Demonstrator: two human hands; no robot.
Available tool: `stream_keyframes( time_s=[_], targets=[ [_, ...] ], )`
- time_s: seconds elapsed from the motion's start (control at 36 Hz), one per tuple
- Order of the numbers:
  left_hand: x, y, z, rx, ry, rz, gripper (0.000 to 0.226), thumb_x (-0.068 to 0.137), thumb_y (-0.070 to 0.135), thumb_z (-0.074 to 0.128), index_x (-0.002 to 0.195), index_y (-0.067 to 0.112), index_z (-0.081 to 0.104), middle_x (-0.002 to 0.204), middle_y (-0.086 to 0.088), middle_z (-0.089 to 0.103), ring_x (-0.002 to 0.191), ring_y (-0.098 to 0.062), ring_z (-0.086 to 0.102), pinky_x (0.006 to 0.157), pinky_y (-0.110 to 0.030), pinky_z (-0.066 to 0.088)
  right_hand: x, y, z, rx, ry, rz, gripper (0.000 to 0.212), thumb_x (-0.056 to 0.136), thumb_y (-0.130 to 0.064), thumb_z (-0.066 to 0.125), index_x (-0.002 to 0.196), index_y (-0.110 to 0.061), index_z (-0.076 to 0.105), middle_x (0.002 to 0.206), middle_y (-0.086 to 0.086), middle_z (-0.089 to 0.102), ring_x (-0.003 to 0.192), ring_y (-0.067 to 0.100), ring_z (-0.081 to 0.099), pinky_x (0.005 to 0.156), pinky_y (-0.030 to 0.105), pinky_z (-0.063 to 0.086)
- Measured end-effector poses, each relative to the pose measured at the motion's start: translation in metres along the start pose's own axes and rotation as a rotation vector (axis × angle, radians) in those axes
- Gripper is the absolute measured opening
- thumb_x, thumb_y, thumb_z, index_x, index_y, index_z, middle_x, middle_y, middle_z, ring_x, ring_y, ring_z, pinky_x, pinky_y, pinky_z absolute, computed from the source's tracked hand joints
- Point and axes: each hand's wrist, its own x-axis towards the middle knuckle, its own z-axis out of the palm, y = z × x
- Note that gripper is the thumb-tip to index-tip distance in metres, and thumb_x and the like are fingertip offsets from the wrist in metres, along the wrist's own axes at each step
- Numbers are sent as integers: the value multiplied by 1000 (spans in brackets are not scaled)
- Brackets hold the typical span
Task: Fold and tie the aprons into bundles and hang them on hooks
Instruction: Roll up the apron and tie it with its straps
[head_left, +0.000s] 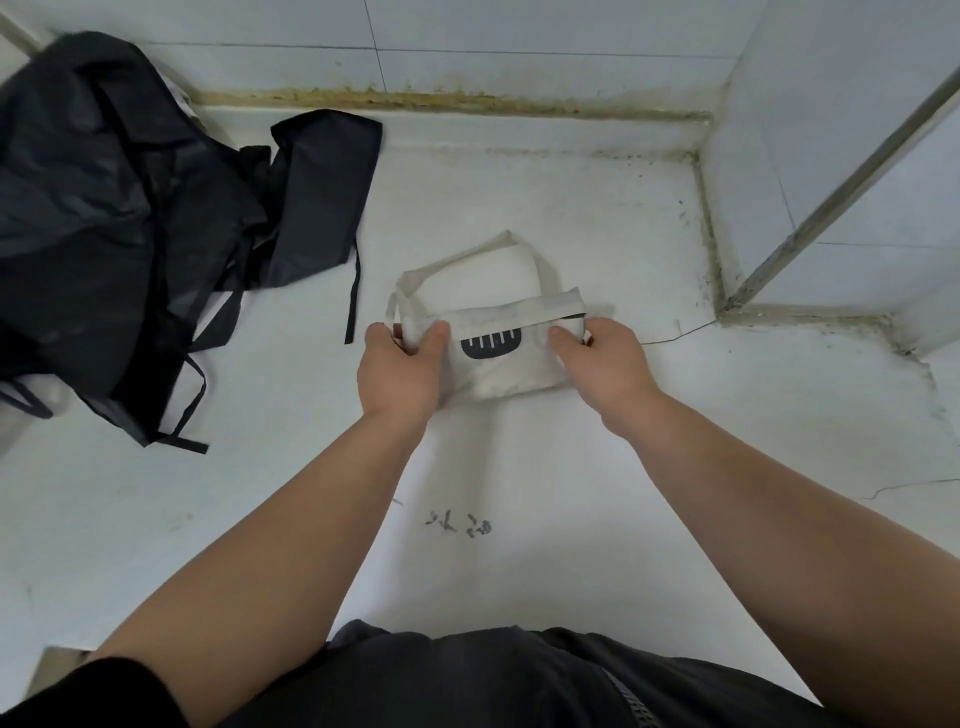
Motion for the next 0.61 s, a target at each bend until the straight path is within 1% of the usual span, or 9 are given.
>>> stream_keyframes(
  time_s=[0.11, 0.19, 0.25, 0.31, 0.42, 0.47, 0.53, 0.56, 0.61],
  targets=[
    [0, 7, 0, 118, 34, 48, 35, 94, 37, 55, 106, 7, 43, 78, 7, 47, 78, -20, 52, 71, -28, 38, 5, -2, -4, 74, -57, 30, 27, 84, -15, 66, 67, -10, 46, 58, 0, 34, 53, 15, 30, 48, 24, 25],
    [2, 11, -2, 308, 73, 143, 40, 96, 38, 51, 112, 3, 43, 96, -10, 59, 96, -33, 55, 83, -40, 46, 7, -2, -4, 53, -56, 19, 21, 78, -13, 69, 72, -10, 49, 63, 2, 38, 59, 17, 35, 52, 26, 29],
    [2, 15, -2, 372, 57, 193, 40, 97, 36, 48, 112, 0, 43, 108, -20, 59, 102, -39, 54, 87, -48, 46, 6, -3, -6, 14, -35, -1, 22, 77, -18, 71, 74, -12, 50, 69, 0, 47, 63, 16, 43, 55, 25, 35],
    [1, 18, -1, 365, -12, 236, 36, 99, 32, 44, 113, -1, 42, 112, -21, 58, 105, -40, 53, 85, -46, 46, 4, -8, -7, 82, -60, 6, 25, 76, -33, 74, 82, -14, 58, 80, -5, 60, 72, 11, 57, 62, 22, 43],
    [-2, 24, 0, 291, -128, 287, 30, 102, 28, 37, 118, 3, 39, 115, -8, 52, 103, -28, 51, 79, -35, 42, 10, -24, -9, 231, -93, 216, 84, 48, -78, 65, 101, -13, 68, 101, 2, 70, 96, 19, 66, 89, 35, 52],
    [-3, 27, -1, 219, -199, 237, 27, 103, 28, 35, 119, 6, 37, 114, -2, 49, 100, -20, 48, 78, -29, 37, 14, -27, -10, 215, -91, 255, 75, 52, -77, 68, 96, -16, 67, 95, -2, 69, 91, 16, 65, 84, 31, 51],
    [-3, 28, -2, 152, -229, 181, 25, 103, 28, 35, 118, 9, 37, 112, 2, 47, 100, -16, 47, 80, -27, 36, 14, -28, -8, 146, -61, 176, 47, 67, -61, 74, 89, -19, 66, 86, -7, 66, 84, 11, 63, 70, 24, 48],
    [-3, 28, -3, 124, -228, 155, 23, 103, 29, 37, 116, 10, 36, 111, 4, 47, 99, -15, 47, 80, -27, 36, 13, -27, -6, 99, -32, 125, 40, 70, -55, 75, 86, -20, 66, 83, -8, 65, 83, 12, 63, 68, 24, 49],
    [-5, 27, -2, 71, -221, 89, 29, 98, 35, 47, 113, 12, 36, 109, 4, 50, 96, -15, 51, 78, -28, 39, 14, -27, -2, -4, 26, 27, 43, 71, -52, 76, 91, -16, 65, 87, -5, 67, 86, 14, 63, 75, 29, 52]
  ],
)
